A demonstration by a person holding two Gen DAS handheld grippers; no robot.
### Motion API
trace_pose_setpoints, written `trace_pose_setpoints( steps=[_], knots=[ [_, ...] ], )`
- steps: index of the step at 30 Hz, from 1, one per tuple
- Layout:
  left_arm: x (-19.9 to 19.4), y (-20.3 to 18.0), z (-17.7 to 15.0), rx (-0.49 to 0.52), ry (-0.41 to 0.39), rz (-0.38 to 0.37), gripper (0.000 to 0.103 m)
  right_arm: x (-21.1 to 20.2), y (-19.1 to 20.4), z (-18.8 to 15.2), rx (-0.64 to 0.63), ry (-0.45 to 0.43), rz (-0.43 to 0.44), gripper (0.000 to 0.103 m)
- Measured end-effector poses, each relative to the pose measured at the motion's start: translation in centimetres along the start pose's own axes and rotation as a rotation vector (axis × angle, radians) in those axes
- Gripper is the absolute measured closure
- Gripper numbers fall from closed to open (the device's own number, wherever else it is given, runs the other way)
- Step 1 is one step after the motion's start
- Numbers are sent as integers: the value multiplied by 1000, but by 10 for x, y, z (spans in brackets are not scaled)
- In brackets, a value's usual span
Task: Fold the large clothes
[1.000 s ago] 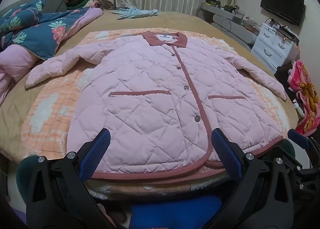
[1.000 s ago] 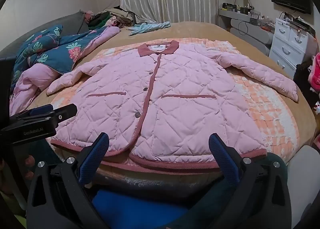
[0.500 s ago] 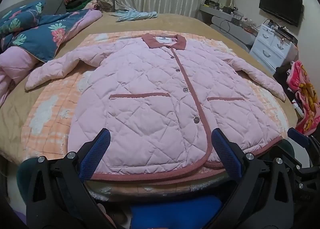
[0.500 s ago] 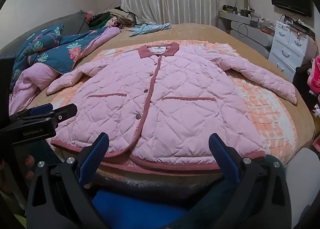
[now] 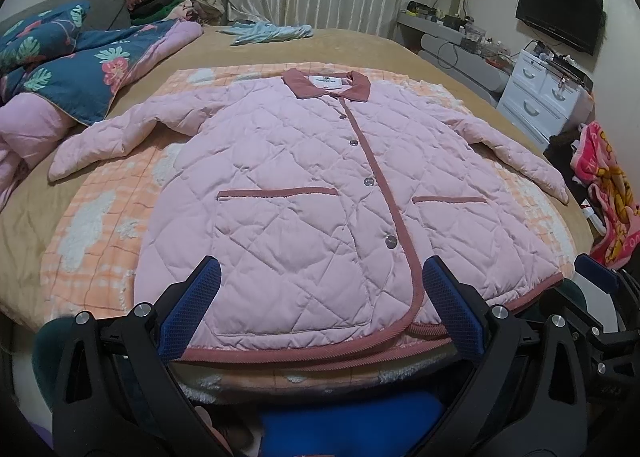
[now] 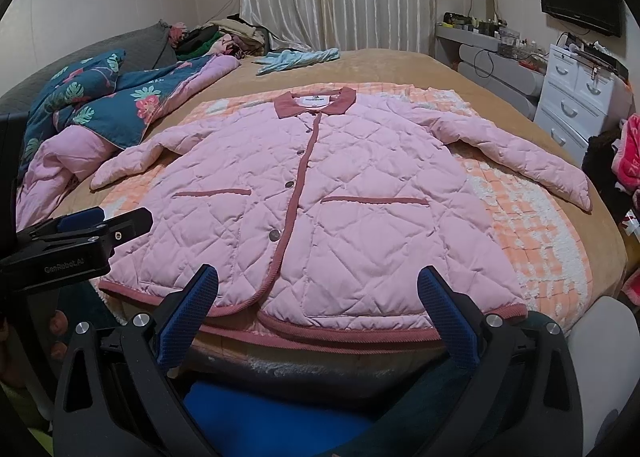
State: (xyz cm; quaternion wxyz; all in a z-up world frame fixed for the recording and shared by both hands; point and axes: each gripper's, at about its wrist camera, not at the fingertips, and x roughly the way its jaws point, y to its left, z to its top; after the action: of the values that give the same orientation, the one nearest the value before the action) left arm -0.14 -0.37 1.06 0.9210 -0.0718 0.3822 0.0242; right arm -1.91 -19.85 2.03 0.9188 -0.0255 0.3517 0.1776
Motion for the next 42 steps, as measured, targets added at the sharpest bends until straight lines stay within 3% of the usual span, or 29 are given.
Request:
trace_pose_setpoints(
  steps=[42],
  knots=[
    [5, -10, 4, 1, 8, -21, 8, 9, -3, 6, 3, 7, -6, 4]
  ],
)
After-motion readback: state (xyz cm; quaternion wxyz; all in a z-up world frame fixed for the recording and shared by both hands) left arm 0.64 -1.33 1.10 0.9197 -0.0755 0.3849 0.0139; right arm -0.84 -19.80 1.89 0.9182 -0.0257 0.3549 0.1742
